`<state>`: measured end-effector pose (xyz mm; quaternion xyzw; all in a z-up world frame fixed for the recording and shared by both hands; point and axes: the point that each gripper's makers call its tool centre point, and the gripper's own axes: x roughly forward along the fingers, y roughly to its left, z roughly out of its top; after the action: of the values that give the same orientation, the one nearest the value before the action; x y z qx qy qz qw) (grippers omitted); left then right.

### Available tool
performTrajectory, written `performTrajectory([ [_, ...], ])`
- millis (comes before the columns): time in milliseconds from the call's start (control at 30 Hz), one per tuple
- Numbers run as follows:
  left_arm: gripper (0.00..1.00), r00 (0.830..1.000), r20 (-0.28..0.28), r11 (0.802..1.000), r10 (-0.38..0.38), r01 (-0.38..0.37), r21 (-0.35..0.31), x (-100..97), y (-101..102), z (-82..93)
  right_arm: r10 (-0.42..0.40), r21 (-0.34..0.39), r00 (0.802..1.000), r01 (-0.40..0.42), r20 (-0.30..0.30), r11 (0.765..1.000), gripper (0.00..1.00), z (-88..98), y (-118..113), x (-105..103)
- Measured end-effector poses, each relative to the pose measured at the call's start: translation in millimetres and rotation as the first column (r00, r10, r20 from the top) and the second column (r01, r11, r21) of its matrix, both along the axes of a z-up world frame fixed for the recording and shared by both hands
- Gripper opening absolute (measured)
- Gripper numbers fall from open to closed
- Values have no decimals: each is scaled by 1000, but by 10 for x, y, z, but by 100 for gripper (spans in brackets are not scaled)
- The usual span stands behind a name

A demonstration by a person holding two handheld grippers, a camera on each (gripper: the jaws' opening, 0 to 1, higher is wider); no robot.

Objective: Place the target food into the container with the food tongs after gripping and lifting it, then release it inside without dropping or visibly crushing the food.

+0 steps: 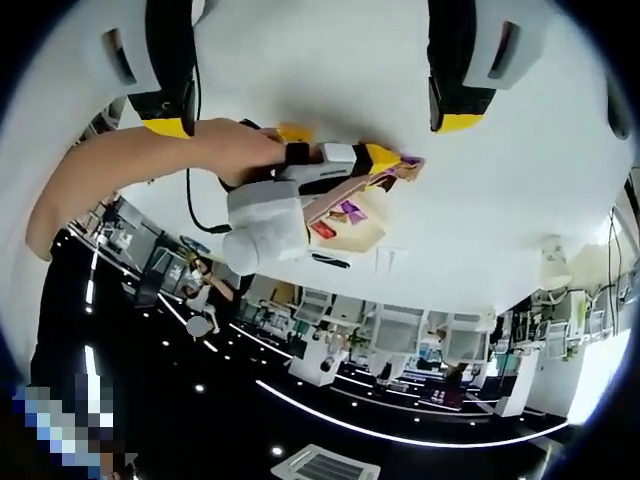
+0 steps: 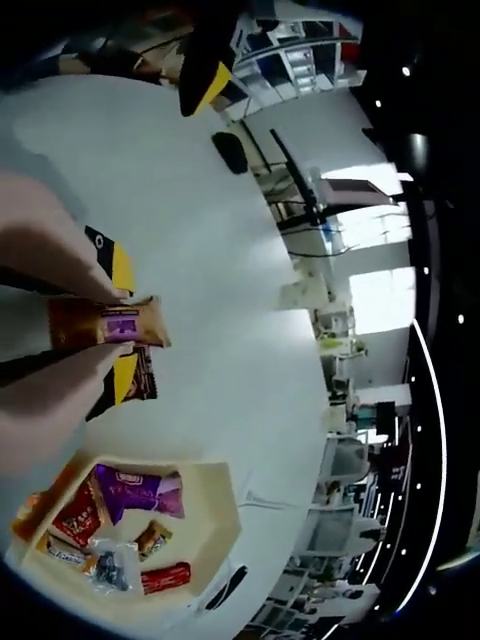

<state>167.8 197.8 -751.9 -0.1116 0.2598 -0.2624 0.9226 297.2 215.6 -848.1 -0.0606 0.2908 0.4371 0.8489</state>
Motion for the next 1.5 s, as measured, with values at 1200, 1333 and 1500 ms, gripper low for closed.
performTrajectory([
  [1200,98,991,112,997,-78,77,15,-158,-466,296,-62,128,995,72,-79,989,20,576,-694,-300],
  [1333,98,991,111,997,-77,76,14,-184,-458,298,-45,150,995,57,-86,987,20,622,-731,-330],
  [1500,98,992,116,999,-44,45,-11,-190,-395,311,-66,170,996,76,-66,983,20,732,-822,-305],
])
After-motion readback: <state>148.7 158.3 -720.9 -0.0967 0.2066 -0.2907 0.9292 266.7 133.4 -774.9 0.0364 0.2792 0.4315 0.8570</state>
